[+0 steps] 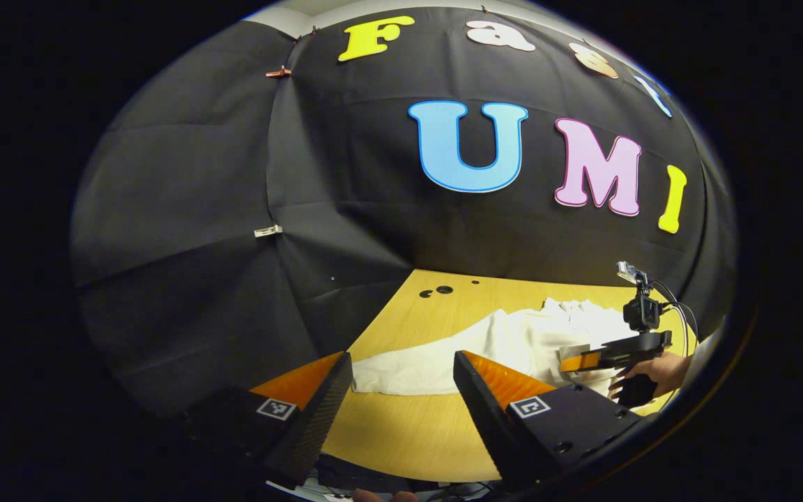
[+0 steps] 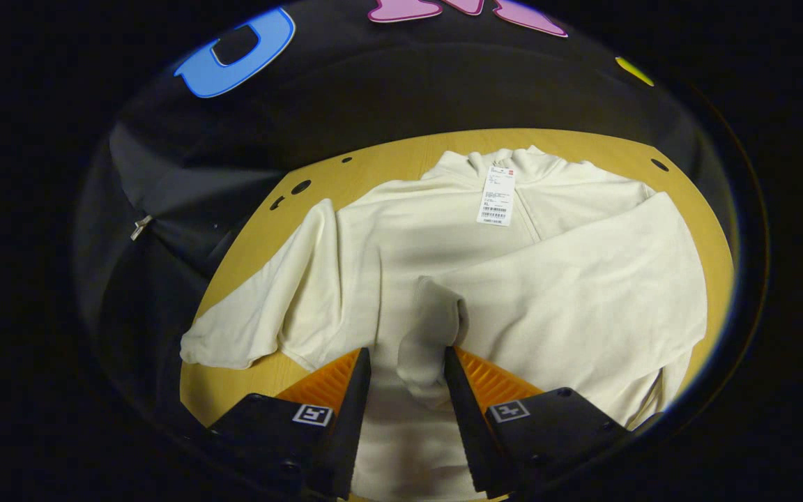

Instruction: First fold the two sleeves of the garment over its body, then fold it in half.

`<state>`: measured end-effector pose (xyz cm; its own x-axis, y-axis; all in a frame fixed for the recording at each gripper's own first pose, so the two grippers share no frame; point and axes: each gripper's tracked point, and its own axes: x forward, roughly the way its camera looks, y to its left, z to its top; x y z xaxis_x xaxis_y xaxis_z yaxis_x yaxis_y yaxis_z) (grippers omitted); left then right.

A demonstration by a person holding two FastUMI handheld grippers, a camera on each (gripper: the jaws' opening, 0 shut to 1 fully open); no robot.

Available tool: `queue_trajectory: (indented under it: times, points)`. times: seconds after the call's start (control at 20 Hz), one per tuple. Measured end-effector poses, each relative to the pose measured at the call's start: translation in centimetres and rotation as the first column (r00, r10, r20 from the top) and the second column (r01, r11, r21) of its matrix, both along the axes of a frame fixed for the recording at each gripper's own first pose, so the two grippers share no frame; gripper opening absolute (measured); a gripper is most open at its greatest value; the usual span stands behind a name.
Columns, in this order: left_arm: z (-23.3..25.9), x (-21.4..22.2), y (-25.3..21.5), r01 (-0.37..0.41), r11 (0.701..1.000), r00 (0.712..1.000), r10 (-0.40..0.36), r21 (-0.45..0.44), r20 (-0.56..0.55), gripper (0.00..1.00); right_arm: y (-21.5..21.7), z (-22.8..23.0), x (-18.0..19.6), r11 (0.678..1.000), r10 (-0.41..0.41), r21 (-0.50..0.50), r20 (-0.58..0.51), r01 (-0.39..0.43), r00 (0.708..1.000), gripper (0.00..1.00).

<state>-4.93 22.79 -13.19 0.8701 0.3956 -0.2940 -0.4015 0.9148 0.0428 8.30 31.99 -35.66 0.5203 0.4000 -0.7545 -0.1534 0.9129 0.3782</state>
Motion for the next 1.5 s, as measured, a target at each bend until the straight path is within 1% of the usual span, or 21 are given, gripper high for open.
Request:
queue_trajectory:
  times: [0.05,0.1,0.15,0.35,0.45,0.5,0.6,0.7,0.85,0.95,1.05,1.2,1.3,1.4,1.5]
  points:
    - [-0.1,0.0,0.0,-0.001,1.0,1.0,0.001,0.0,-0.002,0.95,0.6,0.4,-0.3,1.0,0.008,0.021,0.0,-0.008,1.0,0.67]
    - [-0.3,0.1,0.1,-0.002,1.0,1.0,0.002,0.001,-0.005,0.95,1.3,0.9,-0.6,0.998,0.018,0.052,0.001,-0.018,1.0,0.72]
    - [-0.5,0.1,0.2,-0.004,1.0,1.0,0.004,0.001,-0.008,0.95,1.9,1.5,-0.9,0.996,0.029,0.083,0.003,-0.029,1.0,0.74]
    - [-0.9,0.5,0.3,-0.002,1.0,1.0,0.002,0.002,-0.008,0.95,3.9,4.1,-2.7,0.977,0.073,0.199,0.01,-0.073,0.997,0.73]
    - [-1.7,1.0,0.7,0.0,1.0,1.0,0.0,0.004,-0.013,0.96,4.0,5.1,-3.8,0.97,0.09,0.227,0.017,-0.091,0.996,0.74]
    - [-2.2,1.1,1.0,-0.003,1.0,1.0,0.003,0.007,-0.018,0.95,3.9,5.7,-4.0,0.968,0.09,0.234,0.03,-0.095,0.995,0.74]
    - [-3.7,1.7,1.7,-0.009,1.0,0.999,0.01,0.01,-0.036,0.96,3.0,6.6,-4.7,0.968,0.103,0.224,0.062,-0.114,0.993,0.74]
    - [-5.6,2.4,2.6,-0.018,1.0,0.998,0.017,-0.013,-0.062,0.95,1.9,7.3,-5.3,0.97,0.12,0.199,0.094,-0.137,0.988,0.76]
    - [-8.5,3.5,4.8,-0.07,0.996,0.993,0.064,-0.053,-0.103,0.96,-0.8,8.0,-6.4,0.974,0.145,0.153,0.132,-0.165,0.981,0.76]
    - [-10.0,4.6,6.7,-0.099,0.994,0.987,0.093,-0.039,-0.127,0.95,-2.8,8.3,-7.2,0.976,0.148,0.138,0.136,-0.167,0.98,0.77]
    - [-11.4,5.8,8.2,-0.11,0.994,0.983,0.105,-0.024,-0.152,0.95,-5.2,8.3,-7.8,0.981,0.131,0.125,0.133,-0.148,0.982,0.79]
    - [-13.8,7.9,9.2,-0.097,0.993,0.976,0.081,-0.067,-0.201,0.95,-8.8,8.0,-8.3,0.99,0.078,0.109,0.121,-0.092,0.99,0.79]
    - [-15.1,8.6,9.9,-0.117,0.989,0.97,0.094,-0.092,-0.225,0.96,-11.2,7.6,-8.4,0.994,0.05,0.088,0.114,-0.061,0.992,0.79]
    - [-16.2,9.1,11.0,-0.151,0.983,0.962,0.122,-0.104,-0.245,0.95,-13.4,7.7,-8.2,0.997,0.012,0.078,0.113,-0.021,0.994,0.79]
    - [-17.1,9.5,11.5,-0.159,0.981,0.955,0.125,-0.11,-0.269,0.96,-15.4,7.8,-8.6,0.998,-0.014,0.064,0.114,0.006,0.993,0.79]
